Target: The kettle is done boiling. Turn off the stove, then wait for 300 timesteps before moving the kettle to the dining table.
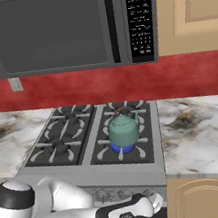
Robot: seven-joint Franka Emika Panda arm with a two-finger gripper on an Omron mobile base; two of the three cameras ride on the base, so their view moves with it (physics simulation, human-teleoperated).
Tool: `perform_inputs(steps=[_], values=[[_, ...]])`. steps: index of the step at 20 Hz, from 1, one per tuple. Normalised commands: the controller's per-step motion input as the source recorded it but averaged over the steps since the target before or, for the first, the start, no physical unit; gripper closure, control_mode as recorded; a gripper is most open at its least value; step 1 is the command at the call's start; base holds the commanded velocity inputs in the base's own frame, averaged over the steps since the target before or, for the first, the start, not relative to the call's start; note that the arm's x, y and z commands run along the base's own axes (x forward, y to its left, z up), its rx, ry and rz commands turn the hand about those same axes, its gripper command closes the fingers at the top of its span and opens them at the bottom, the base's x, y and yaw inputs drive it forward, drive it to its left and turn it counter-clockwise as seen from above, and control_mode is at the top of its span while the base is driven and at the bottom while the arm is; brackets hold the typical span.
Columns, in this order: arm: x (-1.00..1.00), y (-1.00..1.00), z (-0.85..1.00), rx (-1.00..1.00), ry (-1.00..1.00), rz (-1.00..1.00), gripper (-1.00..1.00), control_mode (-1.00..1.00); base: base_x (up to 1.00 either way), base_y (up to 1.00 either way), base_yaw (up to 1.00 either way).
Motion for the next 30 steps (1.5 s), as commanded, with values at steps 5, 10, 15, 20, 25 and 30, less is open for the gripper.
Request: perform_inputs(steps=[5, 10, 15, 20, 25, 30], values=[[0.08, -0.02, -0.07, 0.0, 0.0, 0.0, -1.0, -1.0, 0.0, 0.0, 0.0], [0.1, 0.0, -0.05, 0.0, 0.0, 0.0, -1.0, -1.0, 0.0, 0.0, 0.0], [0.1, 0.0, -0.09, 0.0, 0.0, 0.0, -1.0, -1.0, 0.0, 0.0, 0.0], [0.03, -0.02, -0.13, 0.0, 0.0, 0.0, -1.0, -1.0, 0.0, 0.0, 0.0], [0.0, -0.05, -0.12, 0.0, 0.0, -0.01, -1.0, -1.0, 0.0, 0.0, 0.0], [0.02, -0.04, -0.07, 0.0, 0.0, -0.01, -1.0, -1.0, 0.0, 0.0, 0.0]])
